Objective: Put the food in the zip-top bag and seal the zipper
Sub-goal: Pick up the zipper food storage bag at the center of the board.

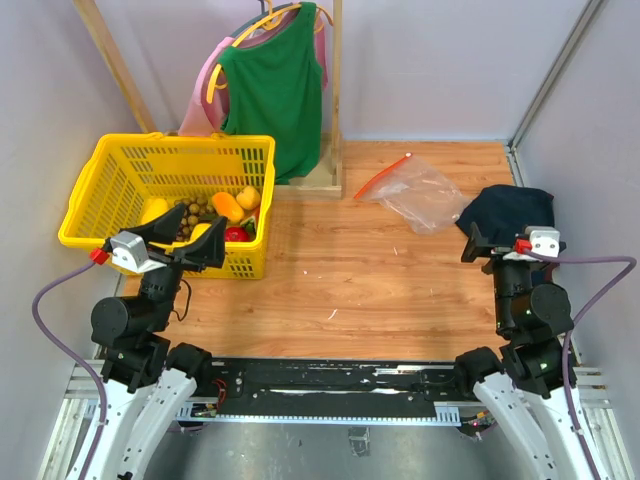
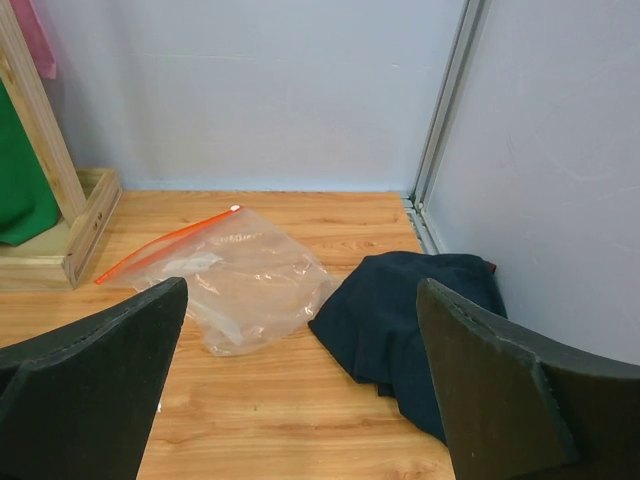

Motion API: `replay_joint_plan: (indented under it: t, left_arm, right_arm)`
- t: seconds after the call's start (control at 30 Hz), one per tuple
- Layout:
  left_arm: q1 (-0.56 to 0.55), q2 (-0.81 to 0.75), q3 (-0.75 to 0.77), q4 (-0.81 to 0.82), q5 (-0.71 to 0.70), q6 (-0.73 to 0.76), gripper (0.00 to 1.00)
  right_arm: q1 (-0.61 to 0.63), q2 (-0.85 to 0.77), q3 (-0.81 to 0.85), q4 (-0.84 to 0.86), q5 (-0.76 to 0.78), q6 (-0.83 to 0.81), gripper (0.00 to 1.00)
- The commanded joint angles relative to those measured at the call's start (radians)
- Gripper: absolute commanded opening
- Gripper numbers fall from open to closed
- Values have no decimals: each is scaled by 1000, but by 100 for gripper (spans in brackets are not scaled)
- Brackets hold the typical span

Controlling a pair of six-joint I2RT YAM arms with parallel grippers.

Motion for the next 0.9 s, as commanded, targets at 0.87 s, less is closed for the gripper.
replay_joint_plan:
  t: [0.87]
  left_arm:
    - [12,143,109,-130,225,-56,99]
  right_arm:
    - [-17,643,219,32,-286,103,98]
